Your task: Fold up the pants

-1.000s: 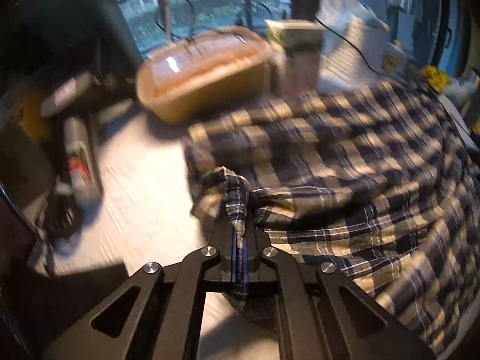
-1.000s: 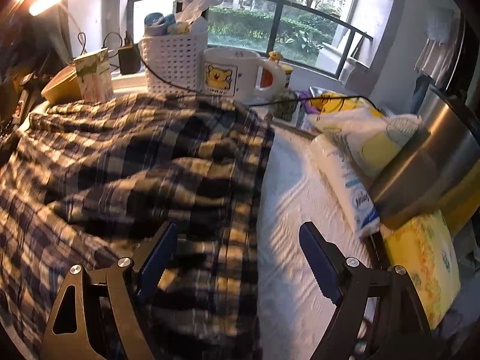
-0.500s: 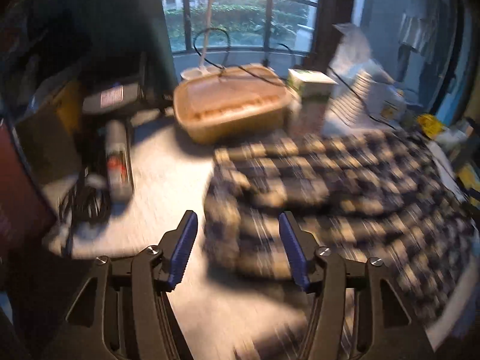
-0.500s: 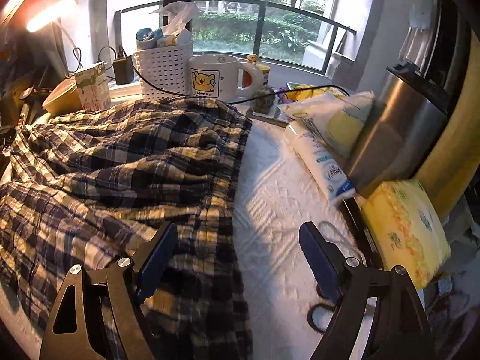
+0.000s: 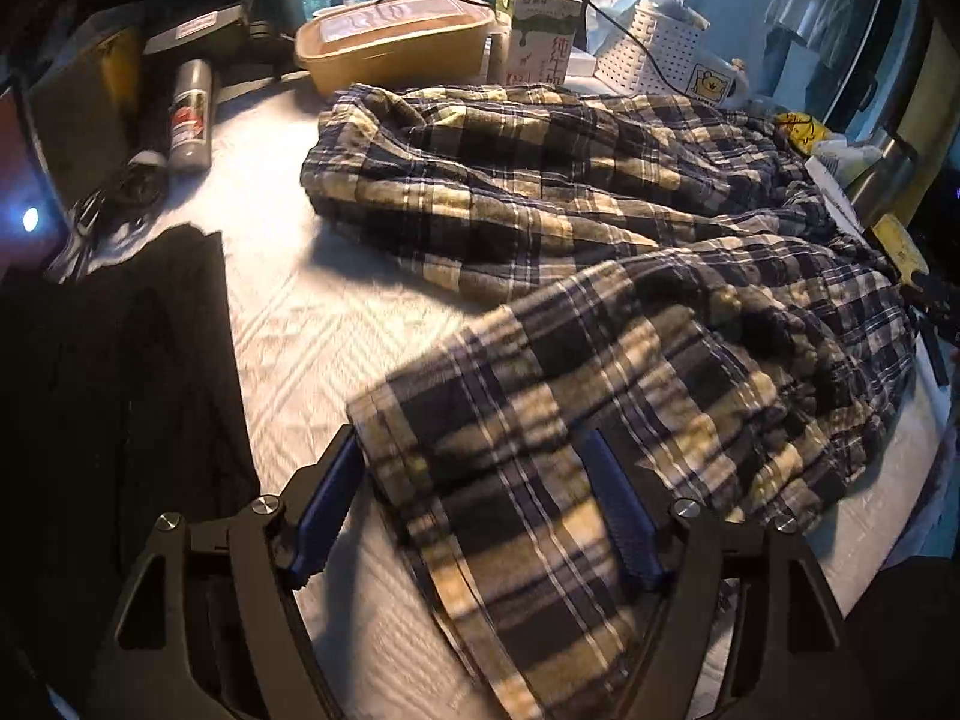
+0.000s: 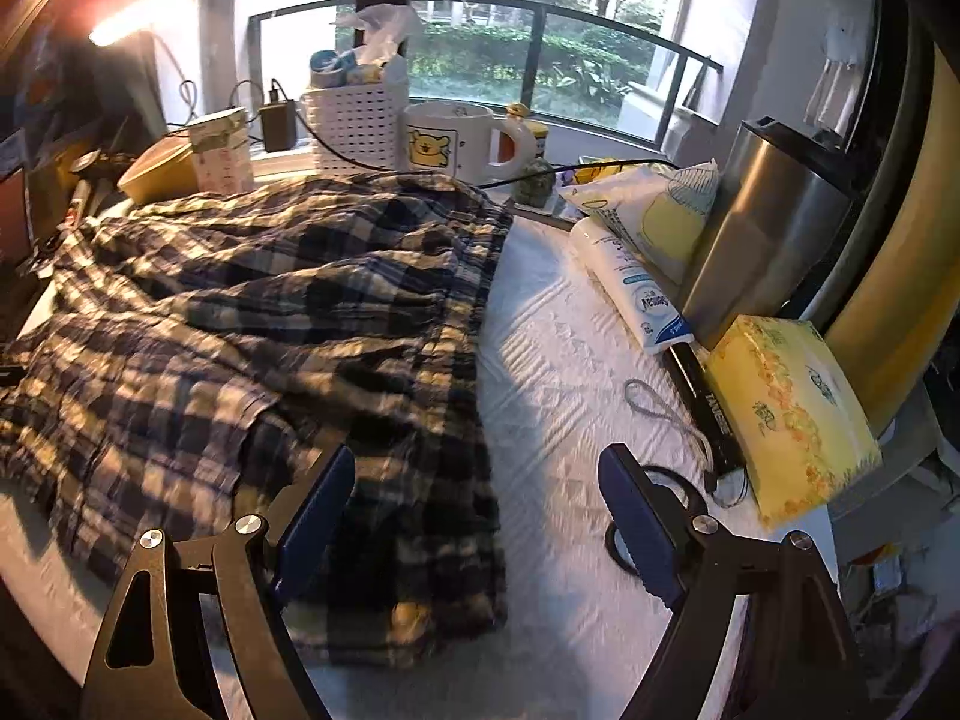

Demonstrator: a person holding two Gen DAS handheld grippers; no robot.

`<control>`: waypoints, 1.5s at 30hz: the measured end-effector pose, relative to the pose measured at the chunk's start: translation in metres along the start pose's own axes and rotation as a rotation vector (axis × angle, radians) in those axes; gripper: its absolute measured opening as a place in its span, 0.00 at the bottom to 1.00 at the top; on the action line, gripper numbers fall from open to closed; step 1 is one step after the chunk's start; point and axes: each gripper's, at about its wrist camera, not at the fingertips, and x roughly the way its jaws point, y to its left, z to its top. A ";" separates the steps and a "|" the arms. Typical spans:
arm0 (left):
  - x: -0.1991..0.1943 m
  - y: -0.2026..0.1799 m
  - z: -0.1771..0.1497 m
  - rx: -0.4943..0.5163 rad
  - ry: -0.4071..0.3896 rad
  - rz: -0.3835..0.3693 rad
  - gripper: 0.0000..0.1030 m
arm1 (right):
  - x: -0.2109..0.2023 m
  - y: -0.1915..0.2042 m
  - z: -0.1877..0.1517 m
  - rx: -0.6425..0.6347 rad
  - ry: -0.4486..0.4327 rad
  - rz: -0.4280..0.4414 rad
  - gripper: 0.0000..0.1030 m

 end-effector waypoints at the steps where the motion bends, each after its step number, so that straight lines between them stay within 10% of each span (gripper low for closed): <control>1: -0.001 -0.003 -0.002 -0.001 0.000 0.007 0.60 | -0.001 -0.001 -0.002 0.002 0.001 0.007 0.82; 16: -0.032 -0.016 -0.055 0.008 -0.021 -0.045 0.66 | 0.000 0.007 -0.045 0.055 0.016 0.118 0.82; 19: -0.035 -0.024 -0.066 0.029 -0.043 -0.051 0.68 | 0.008 0.013 -0.051 0.049 0.009 0.079 0.64; 20: -0.035 -0.028 -0.068 0.040 -0.058 -0.040 0.68 | 0.007 0.016 -0.050 0.048 0.006 0.086 0.43; 21: -0.034 -0.030 -0.068 0.045 -0.065 -0.026 0.60 | 0.006 0.017 -0.049 0.052 0.001 0.100 0.27; 23: -0.034 -0.033 -0.066 0.063 -0.079 0.003 0.16 | 0.002 0.020 -0.045 0.058 -0.013 0.078 0.25; 24: -0.035 -0.032 -0.065 0.061 -0.076 -0.006 0.11 | -0.002 0.021 -0.042 0.051 -0.022 0.061 0.24; 35: -0.118 -0.007 -0.049 0.013 -0.207 -0.183 0.08 | -0.095 0.030 -0.007 -0.029 -0.265 -0.056 0.22; 45: -0.076 -0.030 -0.095 0.096 0.078 -0.240 0.08 | -0.086 0.015 -0.040 0.000 -0.177 -0.115 0.22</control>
